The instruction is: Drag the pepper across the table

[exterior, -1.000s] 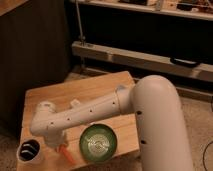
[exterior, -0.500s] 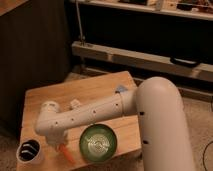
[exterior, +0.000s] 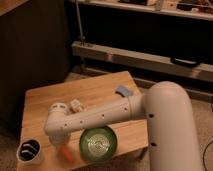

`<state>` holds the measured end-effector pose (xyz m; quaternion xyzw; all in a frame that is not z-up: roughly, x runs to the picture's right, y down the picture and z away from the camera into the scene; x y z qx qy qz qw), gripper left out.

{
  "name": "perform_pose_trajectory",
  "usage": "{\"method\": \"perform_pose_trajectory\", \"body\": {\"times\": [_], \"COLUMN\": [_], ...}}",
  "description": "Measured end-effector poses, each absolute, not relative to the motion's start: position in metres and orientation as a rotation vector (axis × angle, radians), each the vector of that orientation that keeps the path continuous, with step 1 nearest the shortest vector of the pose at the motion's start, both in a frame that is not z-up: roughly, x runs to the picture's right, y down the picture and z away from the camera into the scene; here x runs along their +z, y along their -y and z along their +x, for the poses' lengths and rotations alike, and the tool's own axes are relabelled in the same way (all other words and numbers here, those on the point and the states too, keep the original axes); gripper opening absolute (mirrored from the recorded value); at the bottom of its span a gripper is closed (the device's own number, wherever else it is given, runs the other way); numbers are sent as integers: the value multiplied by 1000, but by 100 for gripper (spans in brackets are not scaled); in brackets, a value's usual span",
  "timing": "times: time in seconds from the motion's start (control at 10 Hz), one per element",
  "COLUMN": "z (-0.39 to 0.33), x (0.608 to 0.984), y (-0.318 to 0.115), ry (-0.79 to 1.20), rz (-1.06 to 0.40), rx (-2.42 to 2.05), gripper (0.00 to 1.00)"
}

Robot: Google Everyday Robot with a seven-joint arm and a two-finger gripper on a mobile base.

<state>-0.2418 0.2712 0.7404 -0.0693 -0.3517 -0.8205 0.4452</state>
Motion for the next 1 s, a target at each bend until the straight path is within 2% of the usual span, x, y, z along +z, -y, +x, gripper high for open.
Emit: {"method": "perform_pose_trajectory", "body": {"times": [1.0], "z": [-266], "x": [784], "y": [-256], "ry": [836], "rz": [-158], "rx": [-2029], "gripper": [4]}}
